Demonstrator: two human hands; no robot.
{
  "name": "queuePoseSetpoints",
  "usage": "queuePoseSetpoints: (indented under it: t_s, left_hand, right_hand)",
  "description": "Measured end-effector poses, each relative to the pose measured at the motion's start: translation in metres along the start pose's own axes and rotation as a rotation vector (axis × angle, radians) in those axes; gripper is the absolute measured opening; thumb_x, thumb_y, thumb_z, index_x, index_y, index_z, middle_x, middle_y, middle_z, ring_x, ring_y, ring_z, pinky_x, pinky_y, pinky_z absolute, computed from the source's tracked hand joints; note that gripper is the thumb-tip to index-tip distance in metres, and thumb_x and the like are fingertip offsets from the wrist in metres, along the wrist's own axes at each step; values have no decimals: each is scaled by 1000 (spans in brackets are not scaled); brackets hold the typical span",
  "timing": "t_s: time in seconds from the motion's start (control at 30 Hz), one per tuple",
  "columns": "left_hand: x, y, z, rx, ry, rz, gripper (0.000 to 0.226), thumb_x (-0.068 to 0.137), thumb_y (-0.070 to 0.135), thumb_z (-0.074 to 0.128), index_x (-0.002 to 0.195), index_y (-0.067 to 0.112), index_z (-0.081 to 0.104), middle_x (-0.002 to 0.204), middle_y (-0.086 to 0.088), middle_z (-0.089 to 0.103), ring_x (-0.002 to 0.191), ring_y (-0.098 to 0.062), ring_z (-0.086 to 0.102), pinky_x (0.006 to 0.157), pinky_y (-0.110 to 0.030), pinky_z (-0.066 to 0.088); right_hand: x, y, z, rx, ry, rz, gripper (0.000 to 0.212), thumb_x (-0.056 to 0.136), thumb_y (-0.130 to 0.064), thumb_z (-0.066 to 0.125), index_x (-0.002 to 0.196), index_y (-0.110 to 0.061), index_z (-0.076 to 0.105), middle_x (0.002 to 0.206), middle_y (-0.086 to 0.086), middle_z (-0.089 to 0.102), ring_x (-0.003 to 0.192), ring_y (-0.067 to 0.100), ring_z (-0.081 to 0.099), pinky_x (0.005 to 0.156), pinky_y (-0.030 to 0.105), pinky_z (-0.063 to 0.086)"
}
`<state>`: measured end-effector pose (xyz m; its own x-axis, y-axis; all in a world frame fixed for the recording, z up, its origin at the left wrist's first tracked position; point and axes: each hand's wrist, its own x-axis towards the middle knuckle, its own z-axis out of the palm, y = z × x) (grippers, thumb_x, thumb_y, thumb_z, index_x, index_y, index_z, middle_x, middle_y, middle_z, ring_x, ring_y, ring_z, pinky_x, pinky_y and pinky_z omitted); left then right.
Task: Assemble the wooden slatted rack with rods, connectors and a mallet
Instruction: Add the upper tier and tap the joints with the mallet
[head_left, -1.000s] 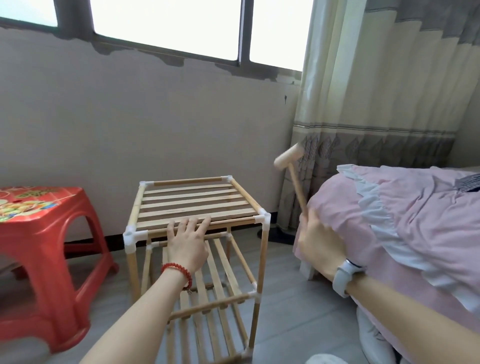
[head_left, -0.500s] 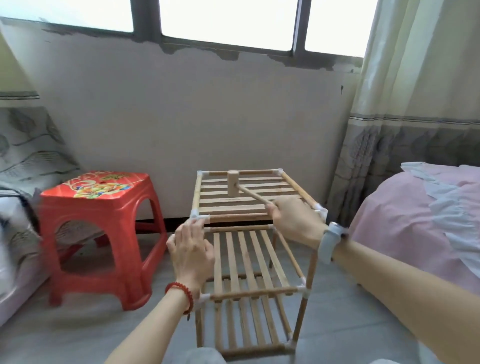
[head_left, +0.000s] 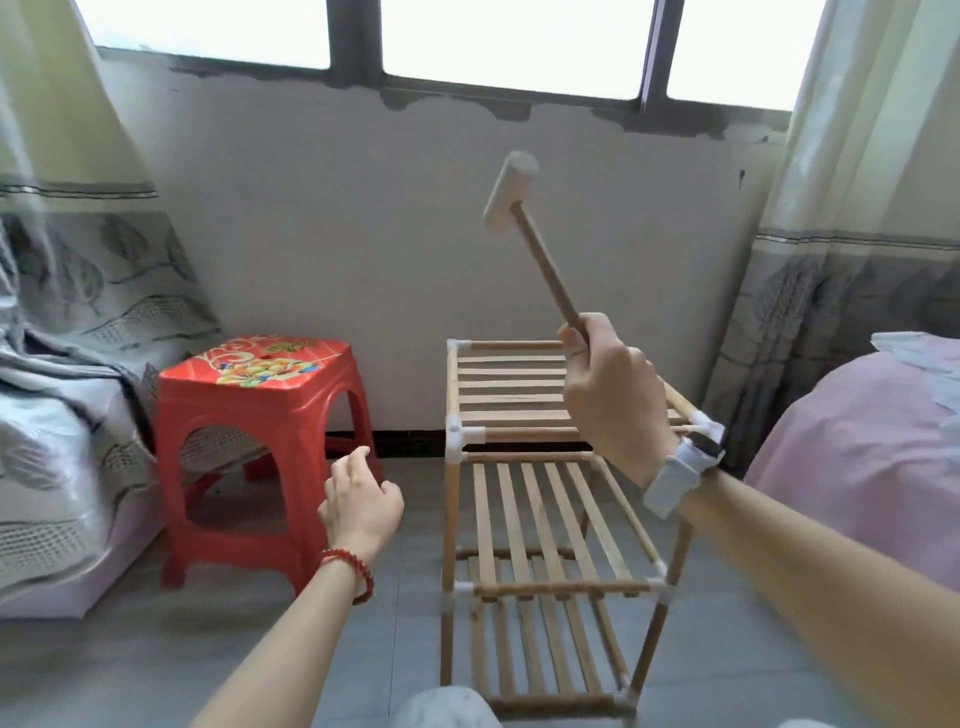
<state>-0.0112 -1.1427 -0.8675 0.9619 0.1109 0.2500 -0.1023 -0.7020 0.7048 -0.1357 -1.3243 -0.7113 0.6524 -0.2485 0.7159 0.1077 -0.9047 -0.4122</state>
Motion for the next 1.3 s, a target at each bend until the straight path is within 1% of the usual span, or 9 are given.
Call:
queuePoseSetpoints:
  t_s: [0.03, 0.17, 0.33, 0.5, 0.7, 0.83, 1.03, 1.17, 1.3]
  left_hand:
    - [0, 3, 1, -13, -7, 10, 54, 89, 15, 49, 141, 14, 35, 146, -8, 34, 132, -28, 33, 106, -45, 30]
    - [-5, 7, 0, -27, -33, 43, 53, 90, 15, 48, 142, 15, 34, 146, -7, 33, 133, -26, 33, 105, -44, 30]
    - [4, 10, -9, -23, 4, 85, 51, 91, 13, 47, 141, 14, 35, 145, -8, 36, 131, -27, 35, 104, -44, 33]
    - [4, 30, -5, -10, 62, 224, 47, 91, 11, 49, 137, 11, 42, 140, -8, 42, 128, -28, 38, 102, -46, 35]
    - [-6, 100, 33, 130, 118, 566, 53, 83, 9, 56, 135, 12, 48, 136, -9, 49, 131, -27, 40, 107, -51, 25]
    - [-26, 138, 68, 377, -145, 647, 61, 96, 30, 40, 151, 22, 13, 158, -2, 14, 147, -22, 3, 114, -55, 0]
    - [-32, 154, 93, 492, -175, 633, 56, 98, 43, 32, 150, 27, 18, 155, 4, 26, 145, -19, 14, 115, -55, 6]
    - [-34, 158, 89, 461, -227, 631, 53, 99, 47, 27, 148, 28, 24, 151, 7, 33, 142, -16, 23, 115, -50, 11]
    - [-20, 171, 79, 391, -248, 659, 47, 99, 47, 29, 139, 26, 41, 144, 3, 43, 135, -17, 34, 114, -50, 15]
  right_hand:
    - [-6, 3, 4, 3, 6, 26, 29, 102, -26, 33, 114, -8, 52, 69, 2, 59, 64, 23, 61, 60, 36, 50]
    - [-56, 6, 30, -369, -630, 84, 33, 103, -32, 27, 115, -12, 52, 91, 3, 61, 85, 22, 61, 72, 33, 48]
    - [7, 7, -1, -18, 26, -10, 27, 102, -26, 34, 114, -9, 52, 73, 3, 62, 65, 23, 61, 60, 37, 50]
    - [-44, 49, 9, -283, -568, 252, 32, 102, -33, 29, 114, -15, 53, 91, 0, 62, 86, 19, 61, 82, 37, 50]
    - [11, 105, -84, -241, 208, 279, 29, 101, -26, 35, 112, -4, 51, 93, 24, 63, 87, 45, 58, 72, 41, 42]
    - [-45, 159, -79, -649, -460, 471, 29, 101, -27, 32, 110, -9, 53, 103, 13, 62, 95, 35, 59, 75, 35, 44]
    - [-11, 164, -114, -363, 38, 388, 30, 101, -29, 35, 104, -5, 53, 84, 16, 62, 84, 39, 59, 75, 45, 49]
    - [-44, 182, -89, -544, -476, 513, 26, 101, -30, 33, 104, -14, 53, 99, 9, 63, 96, 33, 59, 72, 35, 41]
    - [-3, 186, -91, -360, -267, 485, 29, 100, -30, 31, 102, -11, 53, 104, 14, 62, 96, 37, 57, 76, 39, 43]
